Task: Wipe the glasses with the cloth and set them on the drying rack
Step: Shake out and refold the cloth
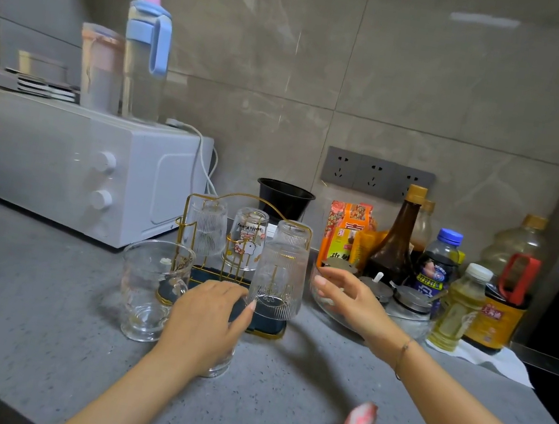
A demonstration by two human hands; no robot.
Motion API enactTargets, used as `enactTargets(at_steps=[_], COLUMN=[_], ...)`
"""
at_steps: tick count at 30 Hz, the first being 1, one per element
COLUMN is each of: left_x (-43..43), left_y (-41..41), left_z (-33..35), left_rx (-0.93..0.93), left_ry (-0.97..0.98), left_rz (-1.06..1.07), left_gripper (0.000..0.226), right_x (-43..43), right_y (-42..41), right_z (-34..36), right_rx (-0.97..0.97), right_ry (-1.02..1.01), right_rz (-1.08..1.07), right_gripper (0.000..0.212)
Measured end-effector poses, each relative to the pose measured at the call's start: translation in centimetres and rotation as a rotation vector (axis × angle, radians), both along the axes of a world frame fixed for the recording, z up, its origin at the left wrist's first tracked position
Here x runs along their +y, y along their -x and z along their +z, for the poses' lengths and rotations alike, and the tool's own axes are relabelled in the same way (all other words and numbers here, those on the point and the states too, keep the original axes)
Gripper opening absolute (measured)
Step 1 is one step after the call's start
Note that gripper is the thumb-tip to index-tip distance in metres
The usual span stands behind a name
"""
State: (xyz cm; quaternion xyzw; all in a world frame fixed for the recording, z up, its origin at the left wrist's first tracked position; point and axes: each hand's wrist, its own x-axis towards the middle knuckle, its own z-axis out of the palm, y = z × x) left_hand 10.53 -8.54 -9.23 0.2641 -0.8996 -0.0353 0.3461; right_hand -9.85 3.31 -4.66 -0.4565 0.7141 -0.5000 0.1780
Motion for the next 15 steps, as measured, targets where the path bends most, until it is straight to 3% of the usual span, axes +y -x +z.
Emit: enactTargets(at_steps=[7, 12, 15], left_x=[3.4, 8.2, 10.0], left_y=[0.5, 2.1, 3.0], left_z=[0.1, -1.2, -2.3], left_rx=[0.094, 0.052, -0.043], left_ry=[0.052, -0.231, -0.454], left_rz=[-0.164, -0.295, -0.342], left_gripper=[0.044, 0.035, 0.037], right_x=[6.2, 10.7, 12.5], right_y=[-0.7, -0.8, -1.0], right_z=[-1.2, -2.9, -3.7], right_rx=[0.052, 0.169, 0.186], right_ry=[-0.099, -0.377, -0.384], right_rz=[0.082, 0.111, 0.138], right_gripper=[0.028, 0.032, 0.029])
